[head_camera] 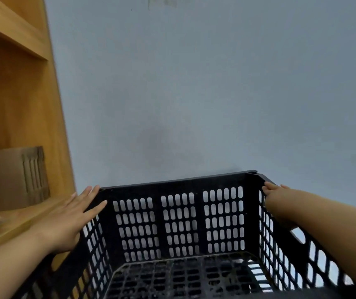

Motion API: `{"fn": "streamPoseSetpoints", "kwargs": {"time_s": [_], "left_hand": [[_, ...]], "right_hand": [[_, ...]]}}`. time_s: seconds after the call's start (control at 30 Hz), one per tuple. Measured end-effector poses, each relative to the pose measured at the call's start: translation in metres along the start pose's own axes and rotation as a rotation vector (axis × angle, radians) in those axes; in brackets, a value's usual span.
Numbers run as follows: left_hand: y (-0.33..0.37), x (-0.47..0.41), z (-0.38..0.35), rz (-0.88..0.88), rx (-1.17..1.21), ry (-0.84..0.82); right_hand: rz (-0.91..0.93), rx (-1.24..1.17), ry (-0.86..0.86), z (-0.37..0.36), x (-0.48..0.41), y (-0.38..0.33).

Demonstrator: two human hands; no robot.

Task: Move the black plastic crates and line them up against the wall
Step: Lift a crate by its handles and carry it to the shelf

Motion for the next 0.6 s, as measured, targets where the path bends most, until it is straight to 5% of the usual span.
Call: {"fn": "streamPoseSetpoints", "kwargs": {"time_s": [0.6], "left_hand": [[-0.002, -0.052, -0.052, -0.003, -0.021, -0.284]], "right_hand": [[-0.009, 0.036, -0.089, -0.013, -0.054, -0.014]]}}
Point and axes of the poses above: each hand's wrist, its own x-axis away from the middle knuckle, its own z-axis out of the back of the hand, y = z × x, the point moved 5 cm from there along -x, towards the middle knuckle, and after that the axes turned 14 degrees about -x, right-handed, at the moved point
